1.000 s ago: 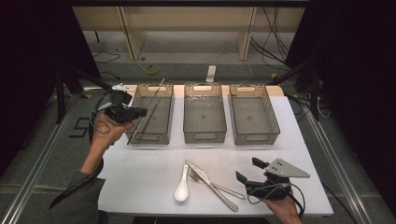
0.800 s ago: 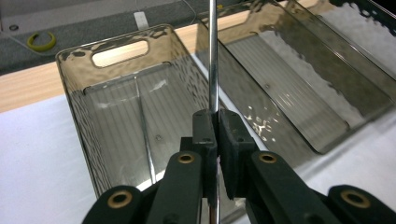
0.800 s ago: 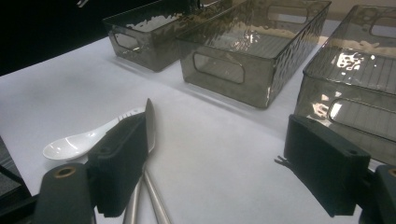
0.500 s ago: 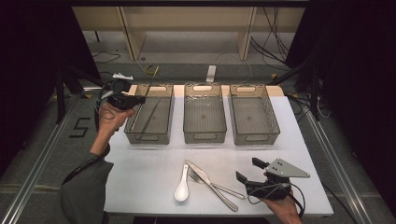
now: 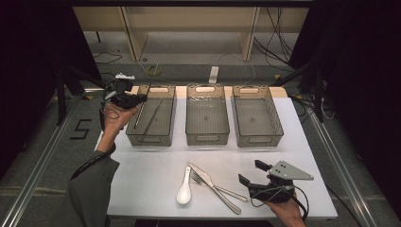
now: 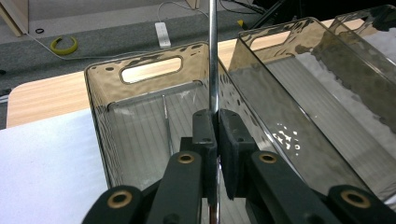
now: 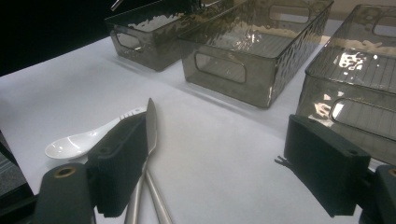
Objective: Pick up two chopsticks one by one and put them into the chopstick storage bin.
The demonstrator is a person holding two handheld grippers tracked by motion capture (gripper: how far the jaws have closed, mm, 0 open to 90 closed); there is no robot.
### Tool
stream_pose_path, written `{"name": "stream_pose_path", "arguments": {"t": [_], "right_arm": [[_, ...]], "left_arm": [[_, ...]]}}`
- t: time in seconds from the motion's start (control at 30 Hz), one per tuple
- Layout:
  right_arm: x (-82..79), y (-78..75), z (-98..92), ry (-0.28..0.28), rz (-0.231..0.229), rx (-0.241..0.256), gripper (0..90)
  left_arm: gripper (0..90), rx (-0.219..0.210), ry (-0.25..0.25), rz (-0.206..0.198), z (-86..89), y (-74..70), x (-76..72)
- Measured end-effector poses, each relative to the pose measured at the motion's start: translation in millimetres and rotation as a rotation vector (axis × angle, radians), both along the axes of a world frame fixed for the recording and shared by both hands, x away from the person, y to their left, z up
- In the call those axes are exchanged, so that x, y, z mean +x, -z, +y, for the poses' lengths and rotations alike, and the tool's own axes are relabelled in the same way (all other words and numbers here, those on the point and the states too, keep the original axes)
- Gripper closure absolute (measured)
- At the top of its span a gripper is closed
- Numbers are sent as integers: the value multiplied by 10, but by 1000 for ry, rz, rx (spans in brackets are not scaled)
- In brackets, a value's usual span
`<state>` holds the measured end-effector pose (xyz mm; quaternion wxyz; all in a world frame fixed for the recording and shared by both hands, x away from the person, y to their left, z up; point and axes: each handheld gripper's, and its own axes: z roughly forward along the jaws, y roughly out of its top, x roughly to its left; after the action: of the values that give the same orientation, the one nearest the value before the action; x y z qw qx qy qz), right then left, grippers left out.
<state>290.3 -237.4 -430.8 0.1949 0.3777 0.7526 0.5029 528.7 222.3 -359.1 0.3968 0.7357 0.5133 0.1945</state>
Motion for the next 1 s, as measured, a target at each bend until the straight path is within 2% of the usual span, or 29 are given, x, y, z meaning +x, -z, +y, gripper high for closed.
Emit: {"name": "stream_pose_path", "arguments": {"t": [0.17, 0.27, 0.4, 0.63, 1.0], "right_arm": [[0, 1, 0, -2, 2, 1, 228], [0, -1, -5, -3, 3, 4, 228], [3, 4, -5, -5, 8, 3, 227], [0, 3, -3, -4, 7, 3, 227], [-2, 2, -1, -6, 4, 3, 227]], "left_arm": [[851, -19, -20, 0, 4, 69, 51], [851, 5, -14, 0, -13, 100, 67], [850, -3, -17, 8, 10, 174, 92], [850, 15, -26, 13, 28, 277, 91], [850, 36, -19, 24, 2, 338, 91]]}}
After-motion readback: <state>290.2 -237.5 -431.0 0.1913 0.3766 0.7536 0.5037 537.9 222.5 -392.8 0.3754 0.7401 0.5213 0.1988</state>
